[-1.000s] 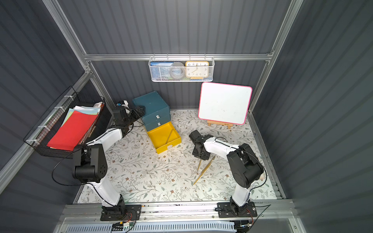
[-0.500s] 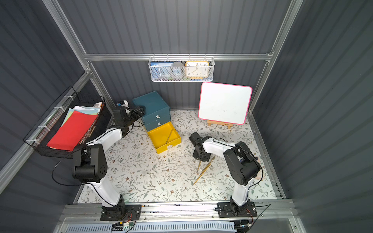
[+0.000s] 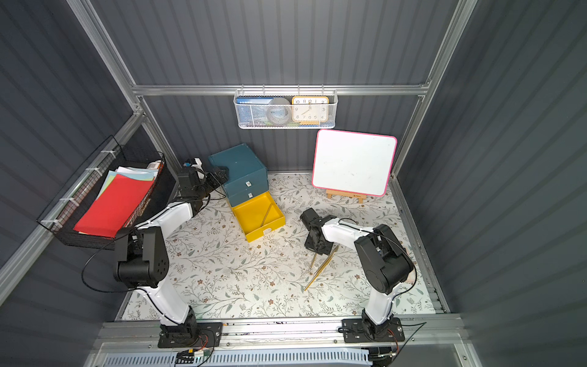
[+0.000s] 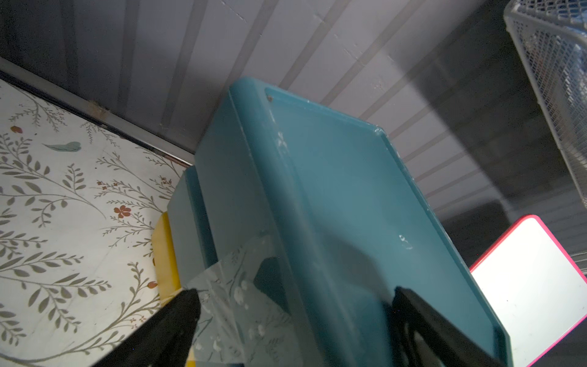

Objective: Please place the pencils in the drawer according to their color
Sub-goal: Pick up the pencil from the center of the board.

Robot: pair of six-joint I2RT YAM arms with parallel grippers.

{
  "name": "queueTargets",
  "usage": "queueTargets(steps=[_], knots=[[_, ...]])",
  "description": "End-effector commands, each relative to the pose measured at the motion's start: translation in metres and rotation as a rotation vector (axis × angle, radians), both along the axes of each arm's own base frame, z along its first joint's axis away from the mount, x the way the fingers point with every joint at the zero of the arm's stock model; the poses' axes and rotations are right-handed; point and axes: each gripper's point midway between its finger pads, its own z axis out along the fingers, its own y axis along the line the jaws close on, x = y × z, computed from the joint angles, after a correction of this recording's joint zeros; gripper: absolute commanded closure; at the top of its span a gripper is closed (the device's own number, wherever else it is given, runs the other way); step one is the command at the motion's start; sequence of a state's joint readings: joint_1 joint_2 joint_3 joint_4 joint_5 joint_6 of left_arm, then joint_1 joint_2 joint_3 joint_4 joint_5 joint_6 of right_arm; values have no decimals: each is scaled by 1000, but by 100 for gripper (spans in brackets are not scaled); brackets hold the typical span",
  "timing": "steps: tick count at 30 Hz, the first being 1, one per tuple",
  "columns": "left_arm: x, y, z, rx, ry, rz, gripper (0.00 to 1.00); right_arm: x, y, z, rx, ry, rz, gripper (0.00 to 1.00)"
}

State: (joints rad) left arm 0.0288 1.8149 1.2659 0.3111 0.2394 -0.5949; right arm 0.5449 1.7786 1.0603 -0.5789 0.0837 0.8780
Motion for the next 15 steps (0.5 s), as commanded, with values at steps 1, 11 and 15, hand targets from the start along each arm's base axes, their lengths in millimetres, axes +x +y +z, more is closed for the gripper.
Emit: queueTargets(steps=[1,11,15], knots=[[-10,-14,-37,20,104,-49,0,-6,8,-10,49,29,6,100],[-11,-14,-38,21,105,-49,0,6,19,17,108,-36,19,100],[-11,-14,-37,19,104,-49,0,11,25,30,138,-63,26,100]])
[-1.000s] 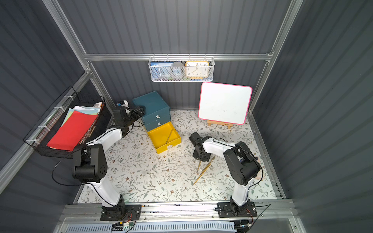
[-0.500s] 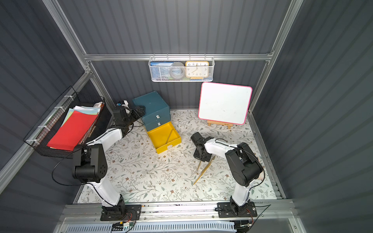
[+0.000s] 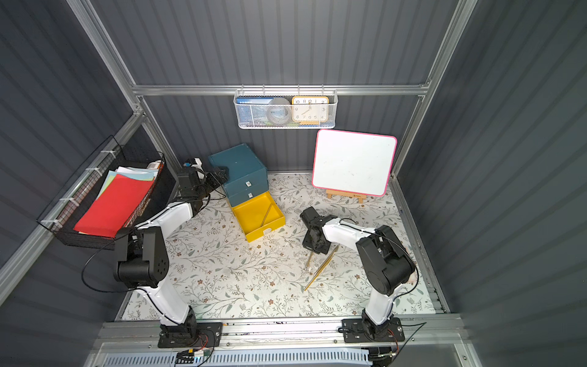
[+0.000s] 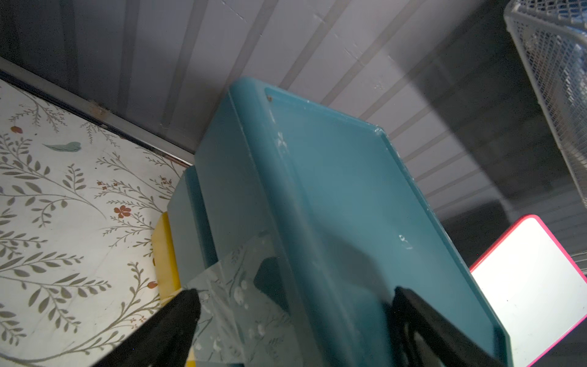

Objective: Please place the pencils in the drawer according to their color
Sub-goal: Pick up the pencil from the center of the board, then place the pencil in the drawer.

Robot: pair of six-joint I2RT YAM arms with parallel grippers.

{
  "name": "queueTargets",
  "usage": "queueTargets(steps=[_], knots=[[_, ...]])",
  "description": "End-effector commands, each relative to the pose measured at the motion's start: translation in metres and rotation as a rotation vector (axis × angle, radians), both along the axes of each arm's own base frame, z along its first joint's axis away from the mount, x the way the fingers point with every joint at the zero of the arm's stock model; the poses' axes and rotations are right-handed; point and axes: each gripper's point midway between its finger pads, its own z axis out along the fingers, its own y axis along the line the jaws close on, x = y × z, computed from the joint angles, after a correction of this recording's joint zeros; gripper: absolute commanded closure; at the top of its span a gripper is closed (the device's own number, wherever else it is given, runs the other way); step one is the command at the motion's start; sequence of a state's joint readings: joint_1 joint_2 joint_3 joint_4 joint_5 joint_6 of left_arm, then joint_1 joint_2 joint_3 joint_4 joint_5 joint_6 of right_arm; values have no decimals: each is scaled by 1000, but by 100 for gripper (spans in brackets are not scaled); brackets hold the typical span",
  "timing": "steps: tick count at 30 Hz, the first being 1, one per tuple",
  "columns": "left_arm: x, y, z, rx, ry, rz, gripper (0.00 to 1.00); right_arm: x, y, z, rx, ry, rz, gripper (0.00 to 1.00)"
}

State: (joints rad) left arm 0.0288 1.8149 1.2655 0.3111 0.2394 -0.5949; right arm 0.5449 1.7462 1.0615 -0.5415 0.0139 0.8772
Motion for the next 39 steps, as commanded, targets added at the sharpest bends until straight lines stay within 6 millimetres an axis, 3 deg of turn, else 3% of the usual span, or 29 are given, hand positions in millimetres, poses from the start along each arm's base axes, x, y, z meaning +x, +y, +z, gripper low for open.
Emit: queueTargets(steps=[1,14,22,30,39], knots=[[-10,-14,-37,19,101,-49,0,8,11,22,57,-43,12,100],[-11,-14,-38,19,105,-49,0,51,64,86,249,-157,73,100],[-10,-14,-38,18,104,-47,0,86,120,117,355,-221,128,100],[-10,-14,-38,20,105,-49,0,115,169,120,432,-266,139,100],[-10,-14,-38,23,107,-47,0,143,207,109,496,-316,115,100]])
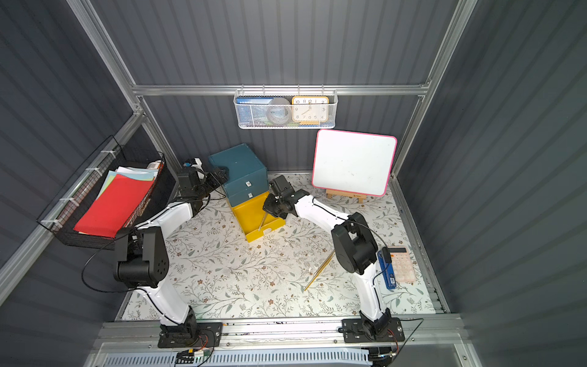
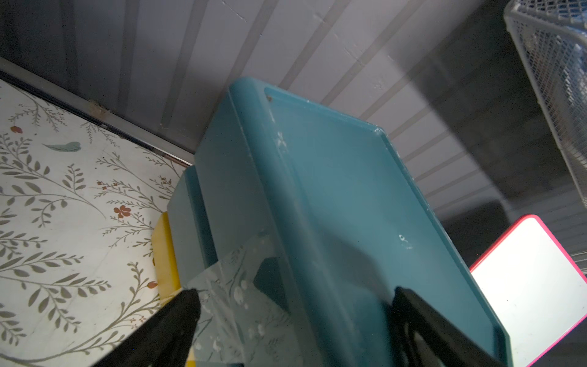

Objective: Please place the pencils in the drawer according to their color
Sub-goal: Place the pencil in the drawer.

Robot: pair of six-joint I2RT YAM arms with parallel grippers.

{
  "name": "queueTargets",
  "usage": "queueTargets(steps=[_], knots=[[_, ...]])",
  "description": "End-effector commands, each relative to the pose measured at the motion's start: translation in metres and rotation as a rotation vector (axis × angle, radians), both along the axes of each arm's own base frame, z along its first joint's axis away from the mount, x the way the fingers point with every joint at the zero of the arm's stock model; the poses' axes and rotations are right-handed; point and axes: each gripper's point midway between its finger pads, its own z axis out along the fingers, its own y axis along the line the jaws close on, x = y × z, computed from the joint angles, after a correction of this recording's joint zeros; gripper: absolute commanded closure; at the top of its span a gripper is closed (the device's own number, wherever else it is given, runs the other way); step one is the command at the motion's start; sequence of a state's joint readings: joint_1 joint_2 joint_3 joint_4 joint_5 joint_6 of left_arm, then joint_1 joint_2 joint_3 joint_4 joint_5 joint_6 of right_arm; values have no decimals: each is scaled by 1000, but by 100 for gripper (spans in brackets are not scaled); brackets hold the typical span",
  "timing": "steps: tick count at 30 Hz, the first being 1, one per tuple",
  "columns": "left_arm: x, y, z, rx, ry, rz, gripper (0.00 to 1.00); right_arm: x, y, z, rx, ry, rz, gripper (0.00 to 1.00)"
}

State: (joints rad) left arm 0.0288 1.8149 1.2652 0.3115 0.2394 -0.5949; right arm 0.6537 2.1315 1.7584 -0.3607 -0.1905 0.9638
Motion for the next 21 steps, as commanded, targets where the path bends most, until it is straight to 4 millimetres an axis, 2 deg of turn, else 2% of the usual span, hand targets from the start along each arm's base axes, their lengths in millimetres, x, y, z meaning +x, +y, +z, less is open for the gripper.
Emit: queueTargets(steps=[1,11,21], knots=[[-10,-14,-38,24,108,-47,0,14,17,9,48,-40,-19,100],[-9,-14,-39,22,110,-48,0,32,41,-20,50,-39,-14,100],[-10,-14,-39,24,111,-47,0,26,56,-53,22,9,38,100]])
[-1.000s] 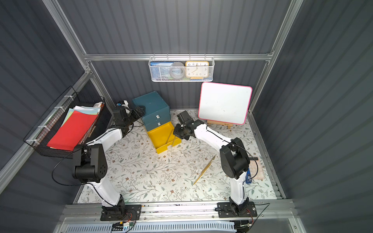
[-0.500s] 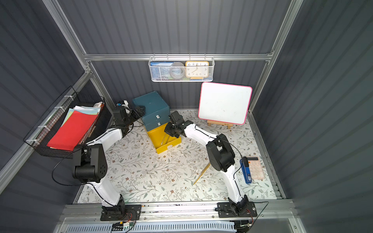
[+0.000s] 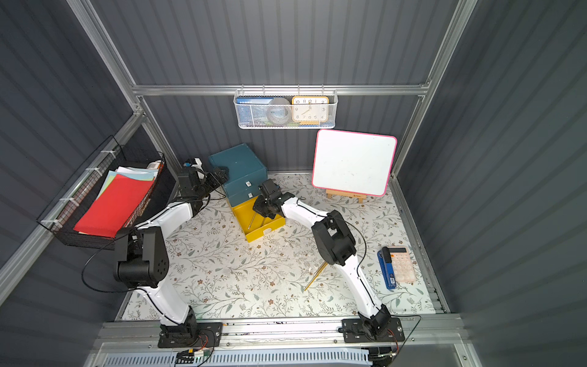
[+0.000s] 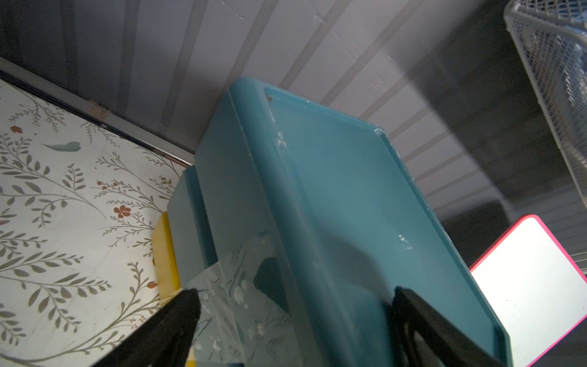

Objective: Please place the pencils in the drawer according to their color
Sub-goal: Place the pencil in the drawer.

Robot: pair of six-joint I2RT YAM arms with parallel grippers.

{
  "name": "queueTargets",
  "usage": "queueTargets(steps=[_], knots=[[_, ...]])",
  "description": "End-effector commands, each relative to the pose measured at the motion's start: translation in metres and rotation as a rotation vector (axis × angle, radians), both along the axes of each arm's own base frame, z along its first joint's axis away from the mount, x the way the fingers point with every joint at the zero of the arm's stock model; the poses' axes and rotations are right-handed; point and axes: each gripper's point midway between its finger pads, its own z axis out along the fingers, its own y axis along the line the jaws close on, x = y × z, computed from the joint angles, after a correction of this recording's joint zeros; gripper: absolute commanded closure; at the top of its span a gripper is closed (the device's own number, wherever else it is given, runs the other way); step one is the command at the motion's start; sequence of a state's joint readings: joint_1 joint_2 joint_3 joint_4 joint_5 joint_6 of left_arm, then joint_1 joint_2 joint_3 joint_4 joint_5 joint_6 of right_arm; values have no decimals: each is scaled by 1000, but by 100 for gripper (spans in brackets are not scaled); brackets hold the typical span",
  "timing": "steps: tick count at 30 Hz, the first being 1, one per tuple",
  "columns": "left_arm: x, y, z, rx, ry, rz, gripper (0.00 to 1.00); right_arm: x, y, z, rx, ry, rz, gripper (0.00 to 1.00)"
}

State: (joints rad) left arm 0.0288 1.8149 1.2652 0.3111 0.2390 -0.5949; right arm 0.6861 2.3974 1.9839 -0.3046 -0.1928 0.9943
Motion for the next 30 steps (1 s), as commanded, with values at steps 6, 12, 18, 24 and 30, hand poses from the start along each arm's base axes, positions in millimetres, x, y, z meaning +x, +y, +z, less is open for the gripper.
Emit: queueTargets(steps=[6,12,18,24,30], knots=[[-10,-14,-38,24,110,-48,0,-5,8,-6,-6,17,37,98],[-11,-14,-37,22,110,-46,0,-5,8,-1,-10,11,38,79],[-11,-14,-36,21,108,-44,0,-4,5,5,-19,-1,40,76],[-11,-14,-36,22,109,-45,0,-6,5,27,-6,-34,48,77],[-10,-14,-34,21,106,-47,0,-13,-6,68,3,-99,47,76]])
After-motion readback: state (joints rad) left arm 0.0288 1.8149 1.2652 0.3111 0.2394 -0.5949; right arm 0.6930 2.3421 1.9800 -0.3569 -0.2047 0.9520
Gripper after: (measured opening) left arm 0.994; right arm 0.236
